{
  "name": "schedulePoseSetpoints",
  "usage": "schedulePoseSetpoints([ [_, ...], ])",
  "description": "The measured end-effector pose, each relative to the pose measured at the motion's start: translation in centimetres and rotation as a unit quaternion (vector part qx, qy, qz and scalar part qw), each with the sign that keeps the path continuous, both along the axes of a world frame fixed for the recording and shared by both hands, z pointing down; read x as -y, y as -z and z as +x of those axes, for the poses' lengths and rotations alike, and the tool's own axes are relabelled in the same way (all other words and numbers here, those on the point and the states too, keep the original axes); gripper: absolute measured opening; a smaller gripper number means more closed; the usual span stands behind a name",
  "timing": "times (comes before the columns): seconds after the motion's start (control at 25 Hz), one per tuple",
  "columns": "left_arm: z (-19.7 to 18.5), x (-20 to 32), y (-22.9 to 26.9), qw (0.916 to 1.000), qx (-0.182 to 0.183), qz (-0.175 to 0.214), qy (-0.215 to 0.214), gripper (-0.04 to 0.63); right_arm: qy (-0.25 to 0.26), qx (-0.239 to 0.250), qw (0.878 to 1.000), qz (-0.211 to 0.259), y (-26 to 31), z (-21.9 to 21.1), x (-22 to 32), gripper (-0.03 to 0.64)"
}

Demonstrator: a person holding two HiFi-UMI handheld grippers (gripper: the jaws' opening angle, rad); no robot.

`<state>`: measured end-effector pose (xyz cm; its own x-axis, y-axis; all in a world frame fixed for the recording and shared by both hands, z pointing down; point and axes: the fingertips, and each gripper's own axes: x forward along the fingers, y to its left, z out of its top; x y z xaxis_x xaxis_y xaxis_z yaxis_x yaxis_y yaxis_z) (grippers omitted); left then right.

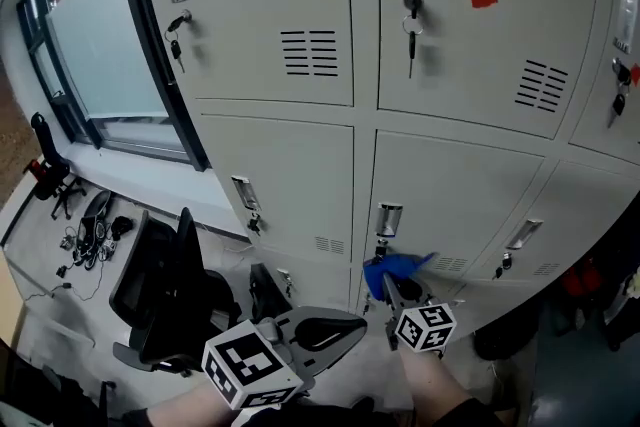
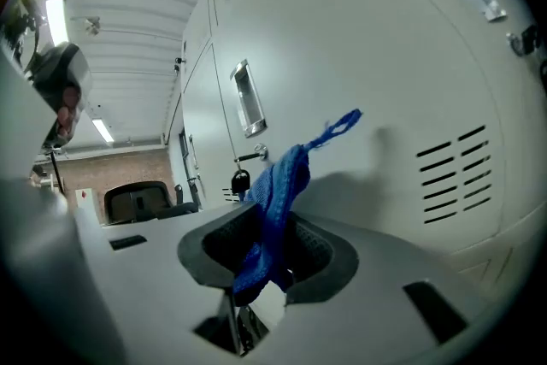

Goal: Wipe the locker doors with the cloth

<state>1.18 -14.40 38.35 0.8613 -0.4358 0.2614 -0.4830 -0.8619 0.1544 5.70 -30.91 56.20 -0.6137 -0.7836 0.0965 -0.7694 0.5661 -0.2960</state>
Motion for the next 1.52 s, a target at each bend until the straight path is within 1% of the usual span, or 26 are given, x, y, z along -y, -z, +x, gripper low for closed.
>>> schedulePoseSetpoints([
  [0.08, -1.0, 0.2, -0.1, 0.9999, 0.002, 0.0, 0.015, 0.006, 0.014, -0.005, 1.0, -0.005, -0.5, -1.7, 0.5, 0.091],
  [0.16, -1.6, 0.3, -0.1, 0.9997, 0.002, -0.001, 0.025, 0.006, 0.019, -0.011, 1.0, -0.011, -1.2, -2.4, 1.0, 0.092],
  [0.28, -2.0, 0.5, -0.1, 0.9995, -0.001, -0.002, 0.03, 0.006, 0.009, -0.019, 1.0, -0.021, -2.1, -1.4, 1.6, 0.091],
  [0.48, -0.8, 1.1, -0.3, 0.9998, -0.01, -0.001, 0.02, 0.006, -0.018, -0.052, 0.998, -0.027, -3.0, 3.5, 1.8, 0.092],
  [0.8, 4.4, 1.5, 0.0, 0.9991, -0.026, 0.002, -0.034, 0.006, -0.089, -0.098, 0.99, -0.047, -4.4, 13.9, 0.6, 0.092],
  [0.92, 6.4, 1.5, 0.1, 0.9986, -0.024, 0.003, -0.048, 0.006, -0.105, -0.11, 0.987, -0.054, -5.0, 16.8, 0.3, 0.092],
  [1.04, 8.0, 1.2, 0.0, 0.9983, -0.018, 0.003, -0.056, 0.006, -0.111, -0.108, 0.986, -0.057, -5.5, 18.3, 0.2, 0.092],
  [1.2, 8.7, 0.8, -0.2, 0.9987, -0.012, 0.003, -0.05, 0.006, -0.11, -0.092, 0.988, -0.055, -5.5, 18.6, 0.1, 0.092],
  [1.36, 8.4, 0.0, -0.4, 0.9989, -0.009, 0.004, -0.046, 0.006, -0.113, -0.067, 0.99, -0.053, -4.9, 18.1, -0.8, 0.092],
  [1.52, 6.8, -0.8, -0.6, 0.9989, -0.012, 0.005, -0.045, 0.006, -0.106, -0.039, 0.993, -0.037, -2.4, 16.2, -3.2, 0.092],
])
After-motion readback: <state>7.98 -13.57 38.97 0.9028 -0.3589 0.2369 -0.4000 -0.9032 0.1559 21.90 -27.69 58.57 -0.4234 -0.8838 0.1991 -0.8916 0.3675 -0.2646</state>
